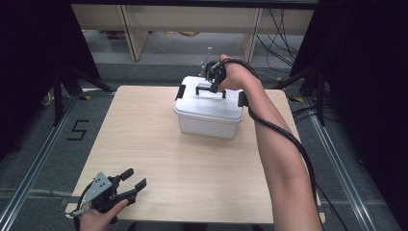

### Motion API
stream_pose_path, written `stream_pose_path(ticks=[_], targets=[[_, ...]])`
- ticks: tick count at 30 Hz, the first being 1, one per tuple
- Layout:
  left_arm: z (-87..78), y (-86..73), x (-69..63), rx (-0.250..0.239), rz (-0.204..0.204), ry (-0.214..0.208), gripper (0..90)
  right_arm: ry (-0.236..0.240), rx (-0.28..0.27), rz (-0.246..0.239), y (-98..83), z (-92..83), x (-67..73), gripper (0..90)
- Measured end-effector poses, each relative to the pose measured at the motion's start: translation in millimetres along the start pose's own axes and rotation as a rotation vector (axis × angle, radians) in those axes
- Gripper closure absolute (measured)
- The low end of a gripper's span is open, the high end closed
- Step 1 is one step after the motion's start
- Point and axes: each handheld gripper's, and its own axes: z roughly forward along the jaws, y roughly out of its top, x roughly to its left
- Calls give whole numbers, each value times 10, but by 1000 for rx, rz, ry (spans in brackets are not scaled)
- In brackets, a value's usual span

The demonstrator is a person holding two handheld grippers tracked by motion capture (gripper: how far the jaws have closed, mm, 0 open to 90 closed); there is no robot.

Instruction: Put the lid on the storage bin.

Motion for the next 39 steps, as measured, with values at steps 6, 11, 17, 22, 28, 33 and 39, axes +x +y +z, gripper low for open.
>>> stream_pose_path(ticks=[6, 11, 17, 22, 28, 33, 39], targets=[[2, -3, -3, 1, -1, 1, 330, -2, -2, 11, -18, 30, -21, 852], [16, -10, 7, -10, -6, -10, 330, -13, 7, 2, -2, -1, -55, 851], [4, -4, -6, 1, -5, -2, 330, -9, 13, -2, 11, 38, -55, 851], [-1, -3, 1, 0, -4, -2, 329, -7, 16, -24, 18, 108, -69, 851], [19, -8, -3, -10, -2, -15, 329, -2, 18, 7, 18, 105, -50, 848], [17, -11, 0, -12, -6, -10, 329, -12, 2, 81, -11, 85, -17, 677], [14, -10, 6, -11, -5, -8, 329, -15, -161, 179, -85, -86, 65, 536]])
